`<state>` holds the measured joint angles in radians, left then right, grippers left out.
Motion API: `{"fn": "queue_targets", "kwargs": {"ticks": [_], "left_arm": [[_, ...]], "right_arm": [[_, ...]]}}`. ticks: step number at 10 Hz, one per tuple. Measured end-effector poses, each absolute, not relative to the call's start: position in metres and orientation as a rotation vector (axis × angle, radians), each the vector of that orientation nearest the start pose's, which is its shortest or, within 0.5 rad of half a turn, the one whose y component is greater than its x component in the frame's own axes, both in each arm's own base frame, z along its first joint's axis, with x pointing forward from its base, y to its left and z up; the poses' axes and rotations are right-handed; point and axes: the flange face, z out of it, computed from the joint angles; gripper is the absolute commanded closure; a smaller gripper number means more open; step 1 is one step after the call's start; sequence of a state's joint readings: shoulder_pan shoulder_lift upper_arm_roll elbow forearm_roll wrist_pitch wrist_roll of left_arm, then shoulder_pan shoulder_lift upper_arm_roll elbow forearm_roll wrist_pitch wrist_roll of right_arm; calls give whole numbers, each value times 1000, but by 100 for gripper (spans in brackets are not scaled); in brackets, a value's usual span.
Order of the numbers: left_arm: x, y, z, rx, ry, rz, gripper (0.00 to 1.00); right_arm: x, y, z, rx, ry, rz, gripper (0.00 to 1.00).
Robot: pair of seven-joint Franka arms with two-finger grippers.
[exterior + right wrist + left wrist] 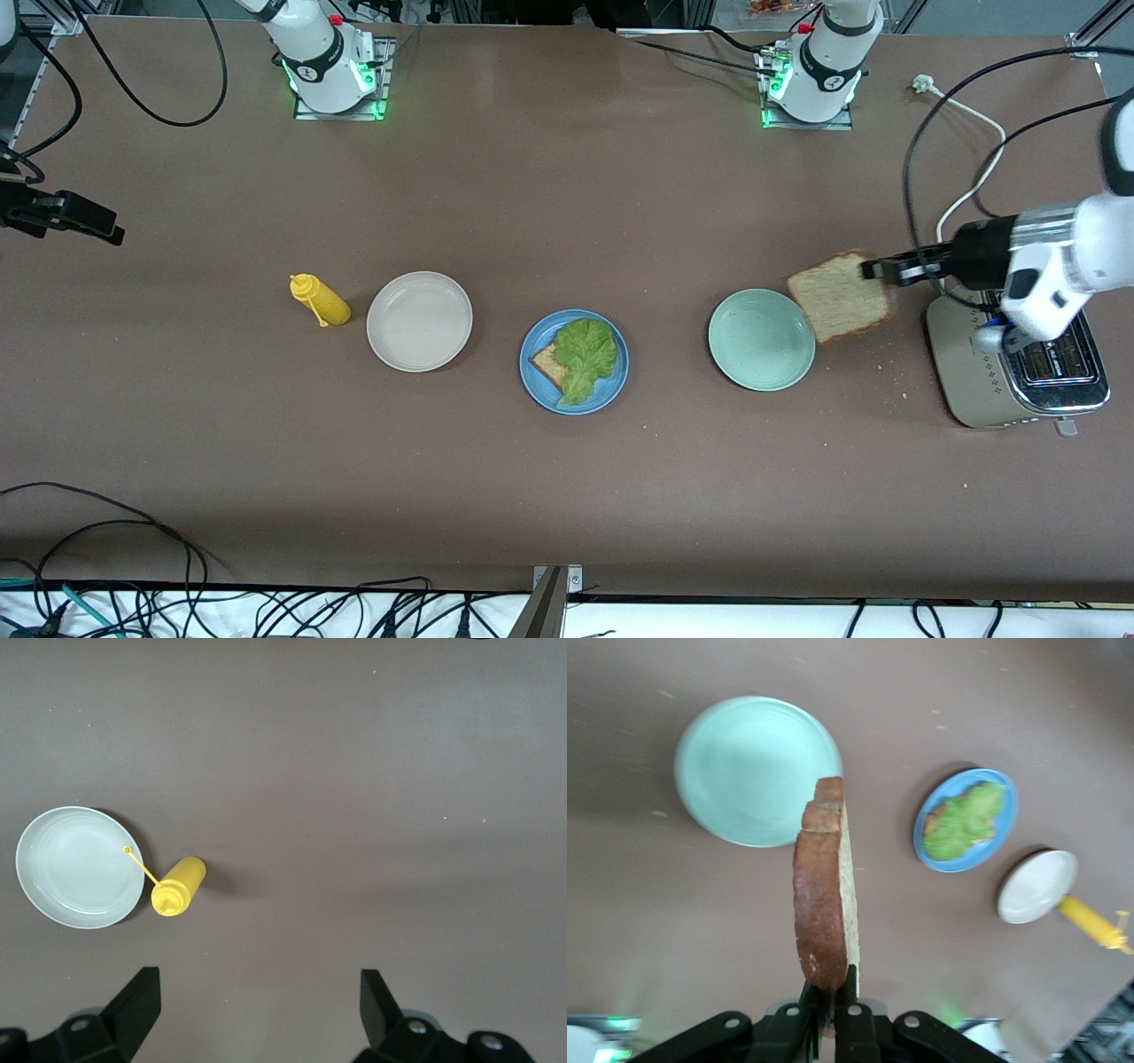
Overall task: Make sandwich in blue plate with both arms
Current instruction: 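Carry the bread over the blue plate and lower it onto the lettuce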
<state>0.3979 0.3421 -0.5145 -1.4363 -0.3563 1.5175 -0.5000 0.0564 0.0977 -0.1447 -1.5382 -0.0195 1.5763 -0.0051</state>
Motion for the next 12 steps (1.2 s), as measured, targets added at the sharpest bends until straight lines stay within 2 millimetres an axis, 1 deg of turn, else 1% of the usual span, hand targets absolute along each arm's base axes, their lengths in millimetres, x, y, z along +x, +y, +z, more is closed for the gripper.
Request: {"fn": "queue_targets", "kwargs": {"ticks": [2,3,4,6,7,9,11,12], "left_arm": [[636,-122,498,-3490,-875,640,100],[638,-150,484,-3502,-944,603,100],[636,-184,467,-3506,-1003,551,100],[624,-259,433,-3516,-1113,428,100],[620,-287,420,-3526,-1173,369,100],[619,-326,398,-3552,-1282,265,100],[617,-354,376,-3575,-1363,169,100],[616,-364,366,-3588,-1391,116,100]], "right_arm": [[583,-49,584,-3169,128,92,0],[583,-47,584,-3169,124,91,0],[583,-46,585,-3169,119,88,0],[579,-41,589,-3166,109,120,0],[572,-37,593,-3162,104,165,0],[562,-31,605,-3157,89,174,0],[555,-29,613,-3155,83,177,0],[553,-29,614,-3154,82,185,0]]}}
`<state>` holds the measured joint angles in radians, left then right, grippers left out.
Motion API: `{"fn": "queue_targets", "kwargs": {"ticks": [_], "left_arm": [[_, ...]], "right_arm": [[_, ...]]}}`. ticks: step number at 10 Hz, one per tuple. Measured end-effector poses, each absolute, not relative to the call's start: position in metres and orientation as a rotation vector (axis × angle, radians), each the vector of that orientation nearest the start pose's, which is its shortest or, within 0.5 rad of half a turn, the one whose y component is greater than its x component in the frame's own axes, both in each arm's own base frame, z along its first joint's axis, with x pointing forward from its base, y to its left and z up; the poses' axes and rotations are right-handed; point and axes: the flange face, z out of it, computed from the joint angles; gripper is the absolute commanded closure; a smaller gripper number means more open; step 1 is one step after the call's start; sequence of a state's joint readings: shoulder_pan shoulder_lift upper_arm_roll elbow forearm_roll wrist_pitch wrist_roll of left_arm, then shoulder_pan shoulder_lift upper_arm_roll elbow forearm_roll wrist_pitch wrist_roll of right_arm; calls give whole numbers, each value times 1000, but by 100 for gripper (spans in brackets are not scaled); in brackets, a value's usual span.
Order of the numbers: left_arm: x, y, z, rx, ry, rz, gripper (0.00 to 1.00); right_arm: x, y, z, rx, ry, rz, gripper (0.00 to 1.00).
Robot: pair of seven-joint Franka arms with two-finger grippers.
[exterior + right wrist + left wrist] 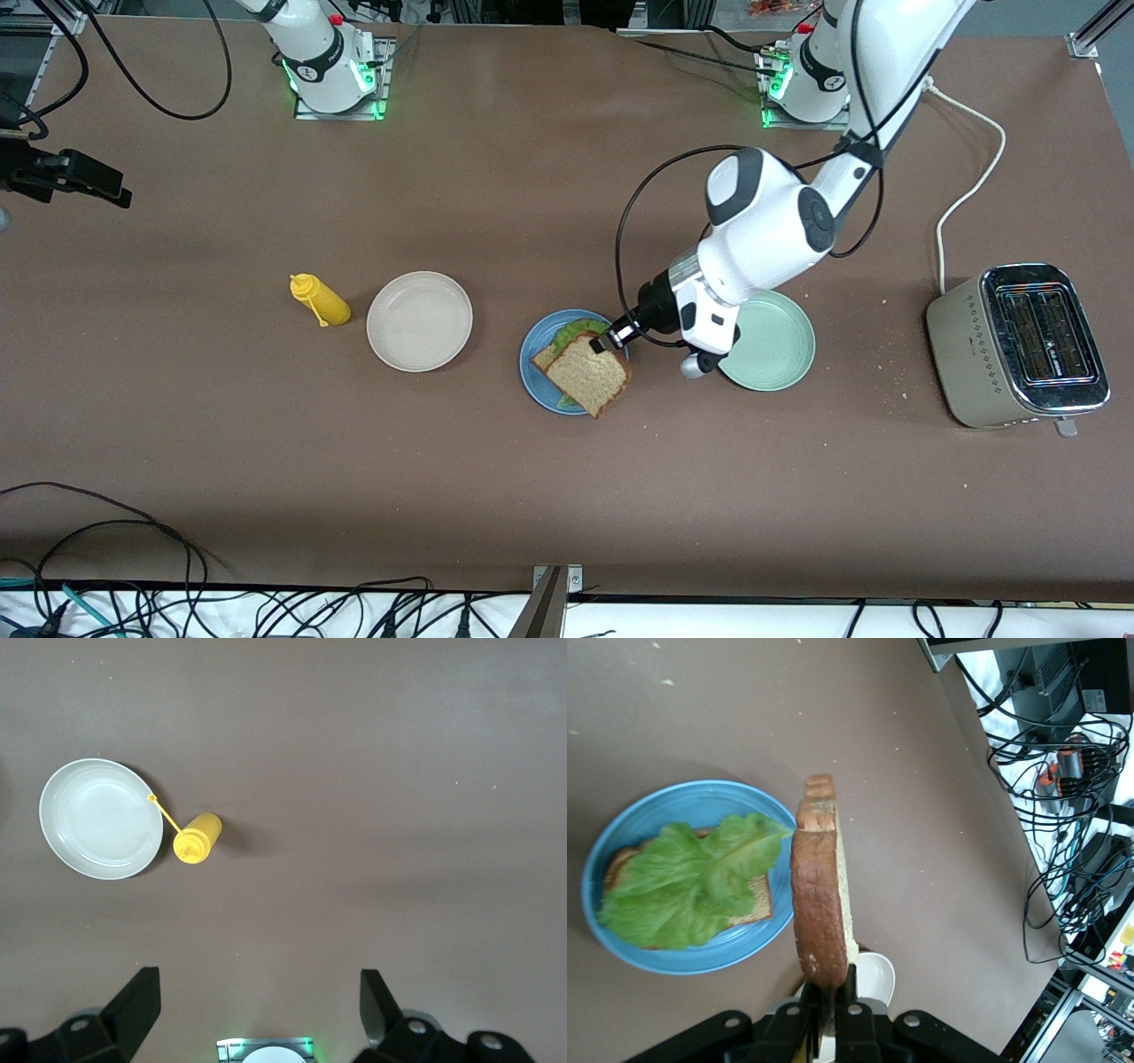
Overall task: Make sandwich in blue plate with both arms
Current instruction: 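Carry the bread over the blue plate and lower it onto the lettuce, then open the left gripper to release the bread on the lettuce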
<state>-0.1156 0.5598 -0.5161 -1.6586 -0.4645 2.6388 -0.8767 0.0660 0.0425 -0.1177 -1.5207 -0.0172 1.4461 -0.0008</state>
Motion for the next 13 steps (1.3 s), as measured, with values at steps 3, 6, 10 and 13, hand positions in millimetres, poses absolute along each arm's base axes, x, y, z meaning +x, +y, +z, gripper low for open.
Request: {"fn": "queue_targets", "kwargs": {"ticks": [3,6,10,13], "left_arm": [[606,-389,337,2264,874,-74,100],[599,-398,322,2278,869,-104,100],[596,-402,303,2291,877,-137,100],[594,-403,291,2298,885,-157,100]], "right_arm": [[545,-30,614,-3150,83,199,0],[531,-31,610,-3144,82,203,0],[529,-31,616,-3147,80,107,0],[530,-31,617,-3148,80,81,0]]}}
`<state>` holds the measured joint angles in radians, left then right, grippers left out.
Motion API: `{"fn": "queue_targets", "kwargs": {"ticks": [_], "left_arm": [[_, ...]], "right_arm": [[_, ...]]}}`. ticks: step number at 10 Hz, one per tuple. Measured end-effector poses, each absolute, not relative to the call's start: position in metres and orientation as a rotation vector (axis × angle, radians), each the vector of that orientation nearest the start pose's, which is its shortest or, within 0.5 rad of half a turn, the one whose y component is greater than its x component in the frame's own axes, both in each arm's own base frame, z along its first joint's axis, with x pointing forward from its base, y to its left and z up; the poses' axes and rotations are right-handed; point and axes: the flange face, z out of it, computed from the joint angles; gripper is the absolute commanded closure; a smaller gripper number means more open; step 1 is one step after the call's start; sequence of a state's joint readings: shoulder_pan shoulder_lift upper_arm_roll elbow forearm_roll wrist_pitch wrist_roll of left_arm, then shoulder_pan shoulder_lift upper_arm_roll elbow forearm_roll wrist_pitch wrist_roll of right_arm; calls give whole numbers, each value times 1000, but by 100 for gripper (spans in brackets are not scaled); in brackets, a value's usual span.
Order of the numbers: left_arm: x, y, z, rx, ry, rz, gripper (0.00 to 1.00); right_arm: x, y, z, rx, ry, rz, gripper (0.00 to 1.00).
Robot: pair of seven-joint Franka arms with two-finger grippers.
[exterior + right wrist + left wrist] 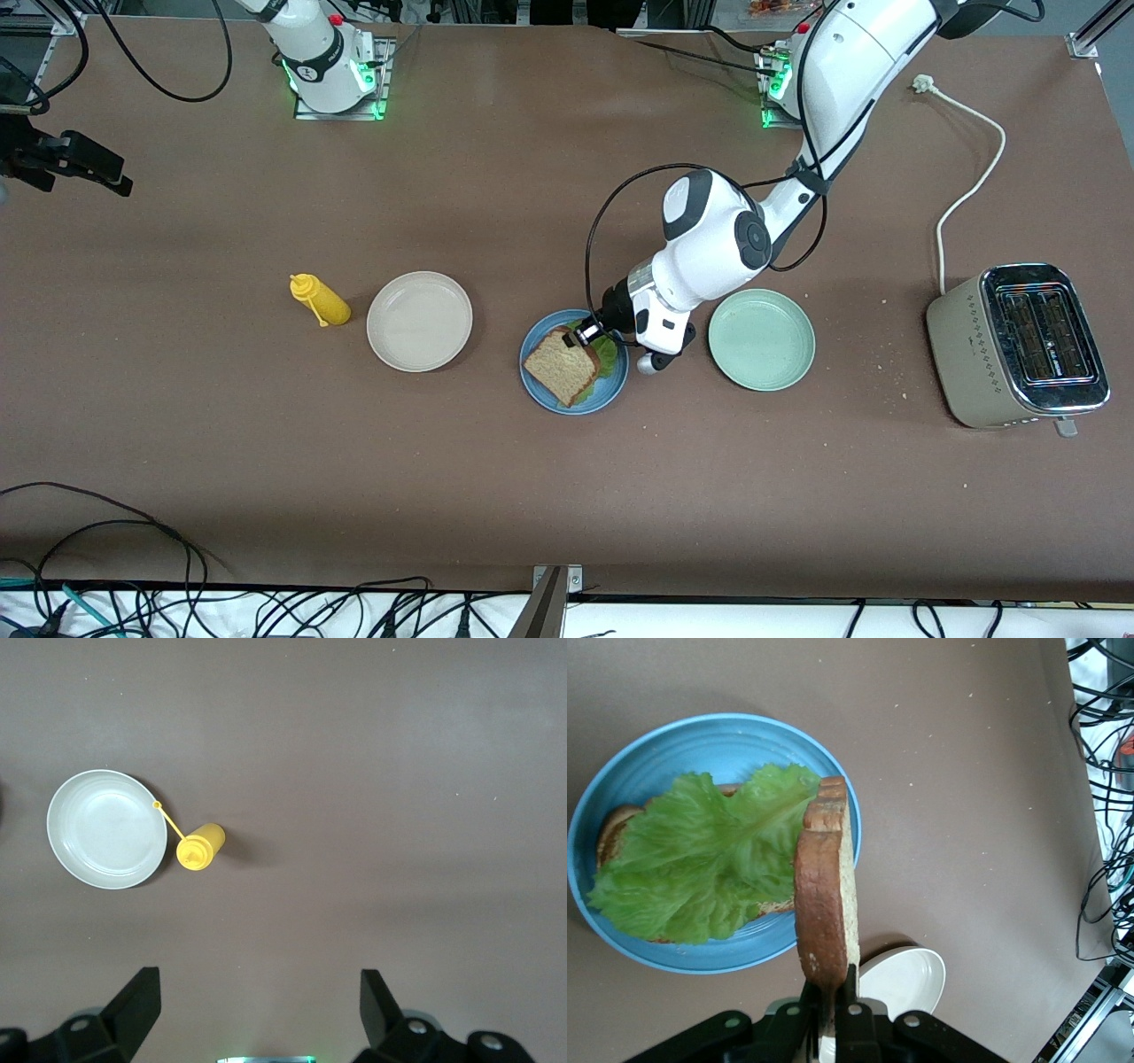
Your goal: Make sandwich in blue plate with both arms
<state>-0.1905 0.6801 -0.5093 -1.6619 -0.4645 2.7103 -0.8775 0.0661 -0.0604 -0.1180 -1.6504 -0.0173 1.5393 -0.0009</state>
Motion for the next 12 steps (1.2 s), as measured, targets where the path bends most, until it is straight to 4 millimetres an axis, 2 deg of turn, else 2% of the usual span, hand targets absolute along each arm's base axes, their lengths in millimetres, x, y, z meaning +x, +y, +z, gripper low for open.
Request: {"fn": "queue_targets", "kwargs": {"ticks": [3,5,8,9,10,12], "left_arm": [[586,-402,278,2320,892,-182,86],[580,-400,266,2346,895,-222,81],[581,-385,251,2385,919,-273,49],[582,-380,247,2397,925,-290,31],[583,-374,243,2411,935,-310,20],[587,-361,235,2432,957,-337,4]], "right_arm": [[531,-30,616,-3149,74,84,0],[532,-30,615,-3149,74,85,0],[532,-30,615,-3149,74,85,0],[532,-30,615,-3149,74,85,0],[532,-30,615,-3149,74,85,0],[532,-30,615,-3149,74,85,0]]}}
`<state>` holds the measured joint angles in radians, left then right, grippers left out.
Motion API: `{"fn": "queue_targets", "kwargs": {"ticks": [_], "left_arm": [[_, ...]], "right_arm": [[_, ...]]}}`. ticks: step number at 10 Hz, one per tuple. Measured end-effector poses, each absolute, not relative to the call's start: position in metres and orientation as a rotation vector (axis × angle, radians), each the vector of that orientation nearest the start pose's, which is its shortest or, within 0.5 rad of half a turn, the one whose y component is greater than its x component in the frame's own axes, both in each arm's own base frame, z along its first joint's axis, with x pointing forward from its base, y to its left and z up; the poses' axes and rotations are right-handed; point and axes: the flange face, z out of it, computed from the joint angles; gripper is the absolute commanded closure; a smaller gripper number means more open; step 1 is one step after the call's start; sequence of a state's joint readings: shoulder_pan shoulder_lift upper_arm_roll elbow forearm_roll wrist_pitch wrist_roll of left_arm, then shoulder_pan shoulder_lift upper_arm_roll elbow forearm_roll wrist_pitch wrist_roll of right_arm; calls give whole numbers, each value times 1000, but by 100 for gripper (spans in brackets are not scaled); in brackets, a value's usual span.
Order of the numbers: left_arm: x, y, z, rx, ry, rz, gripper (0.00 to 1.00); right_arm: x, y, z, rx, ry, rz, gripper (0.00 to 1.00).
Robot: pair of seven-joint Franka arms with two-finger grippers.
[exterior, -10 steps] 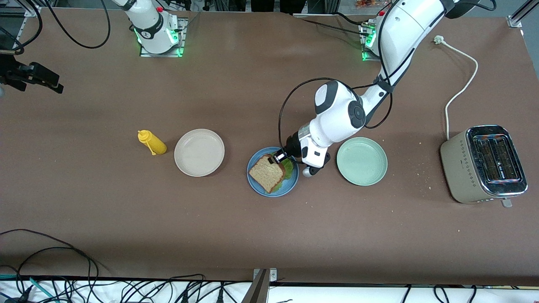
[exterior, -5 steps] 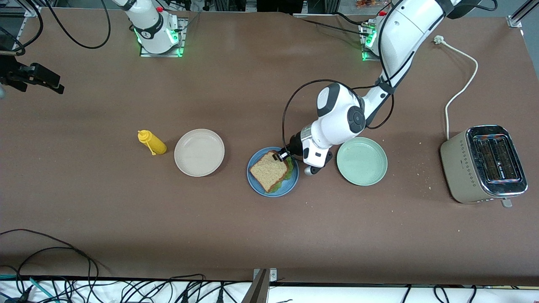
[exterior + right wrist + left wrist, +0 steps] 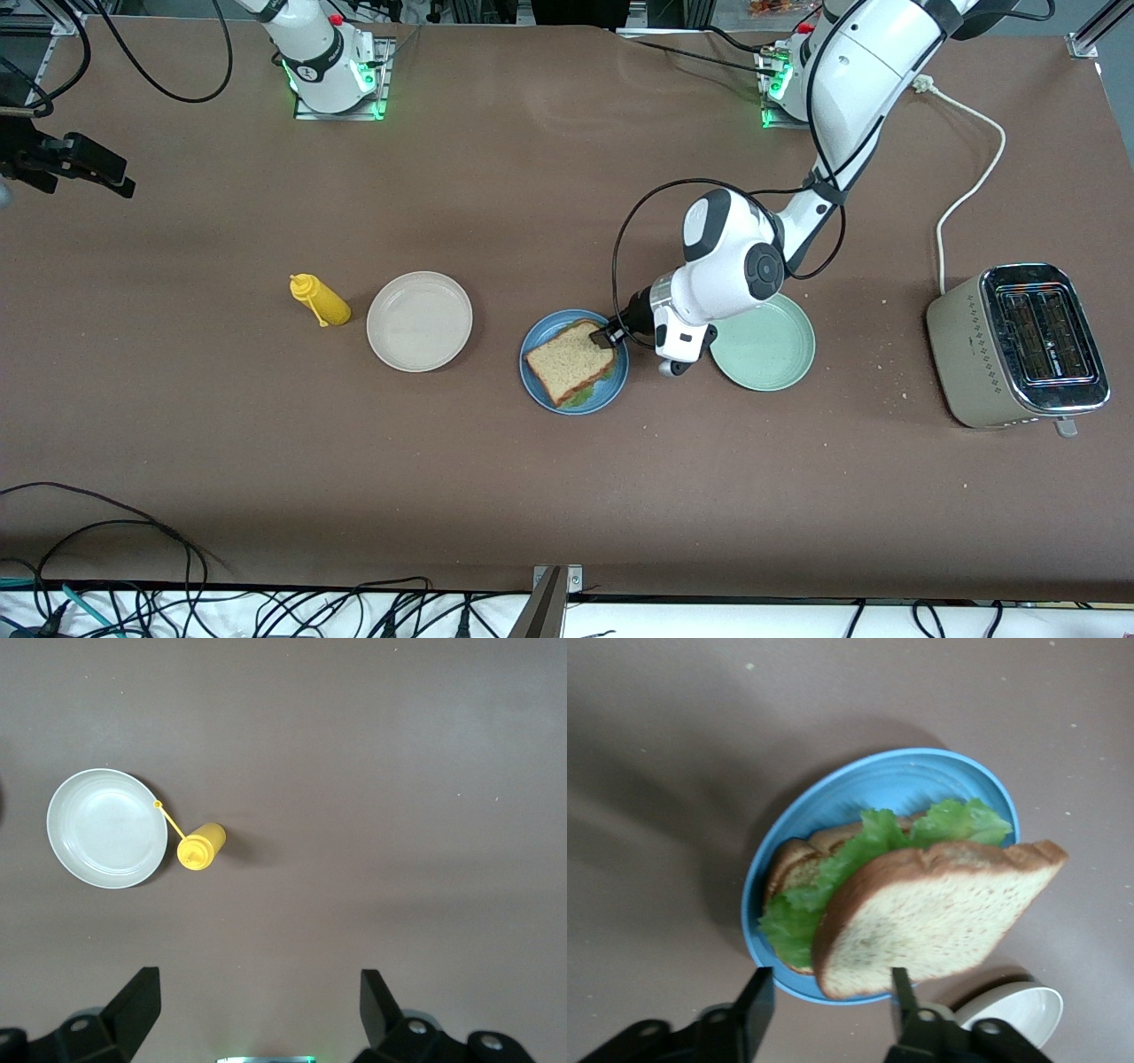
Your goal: Make sandwich in blue plate with both arms
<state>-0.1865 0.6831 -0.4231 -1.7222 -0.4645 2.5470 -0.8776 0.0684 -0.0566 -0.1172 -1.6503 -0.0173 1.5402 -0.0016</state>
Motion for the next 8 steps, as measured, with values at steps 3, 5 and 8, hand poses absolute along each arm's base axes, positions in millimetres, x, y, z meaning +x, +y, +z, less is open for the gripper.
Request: {"fn": "queue_targets", "kwargs": {"ticks": [3,5,8], "left_arm": [[584,-349,225,2477,965,-434,0],[598,-311,230,2522,1008,-511,0],[618,-223,299,2807,962,-439,0]], "right_arm": [[532,-30,615,-3149,74,85,0],[532,-30,615,-3149,74,85,0],[532,-30,615,-3149,74,85,0]]}}
